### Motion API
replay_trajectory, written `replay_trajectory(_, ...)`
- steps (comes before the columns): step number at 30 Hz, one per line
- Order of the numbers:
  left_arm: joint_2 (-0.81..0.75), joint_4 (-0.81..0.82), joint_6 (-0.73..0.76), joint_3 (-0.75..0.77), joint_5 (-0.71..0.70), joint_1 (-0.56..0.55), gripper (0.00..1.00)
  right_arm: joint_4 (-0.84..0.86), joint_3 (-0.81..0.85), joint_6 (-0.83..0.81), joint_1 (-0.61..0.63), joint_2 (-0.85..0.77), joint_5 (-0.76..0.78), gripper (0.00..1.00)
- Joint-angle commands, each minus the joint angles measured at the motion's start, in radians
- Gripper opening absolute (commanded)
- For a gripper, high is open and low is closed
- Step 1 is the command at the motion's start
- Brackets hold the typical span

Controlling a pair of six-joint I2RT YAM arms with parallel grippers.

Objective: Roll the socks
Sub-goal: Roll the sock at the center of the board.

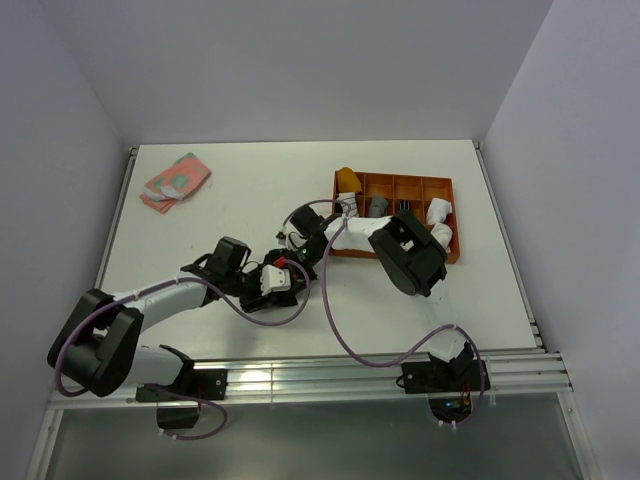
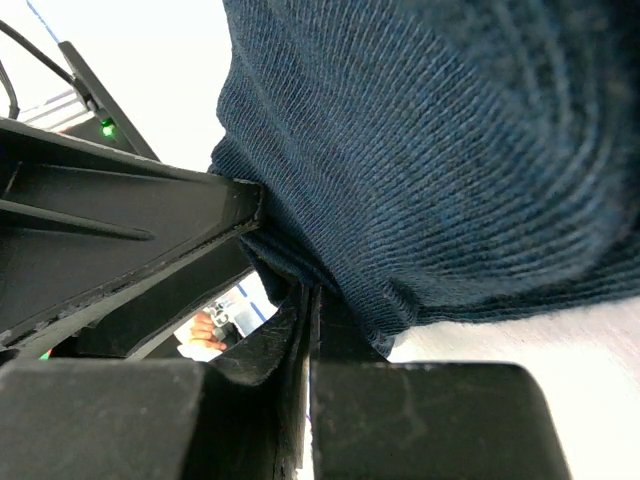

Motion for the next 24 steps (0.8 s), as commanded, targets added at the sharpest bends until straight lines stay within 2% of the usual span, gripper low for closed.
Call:
replay_trajectory(1, 0.013, 0.026, -0.015, 0.042, 0.029, -0.005, 0.51, -0.026, 0.014, -0.019, -0.005, 0.016, 0.036, 0.00)
replay_trajectory(9, 0.090, -0.029, -0.026, 0.111, 0.024, -0.006, 0.47, -0.019, 0.002, -0.019, -0.005, 0.009, 0.031, 0.00)
replay_trajectory(17, 0.134, -0.128, 0.014, 0.146, 0.045, -0.006, 0.33, -0.020, 0.005, -0.018, -0.003, 0.002, 0.037, 0.00)
replay_trajectory(21, 0.180, -0.225, 0.057, 0.178, 0.065, -0.006, 0.22, -0.023, 0.008, -0.013, -0.003, -0.001, 0.077, 0.00)
replay_trajectory(22, 0.197, -0.263, 0.070, 0.183, 0.074, -0.006, 0.16, -0.016, 0.002, -0.002, -0.005, -0.012, 0.088, 0.01)
replay_trajectory(24, 0.211, -0.300, 0.081, 0.203, 0.094, -0.006, 0.13, 0.000, -0.015, 0.005, -0.003, -0.030, 0.133, 0.08)
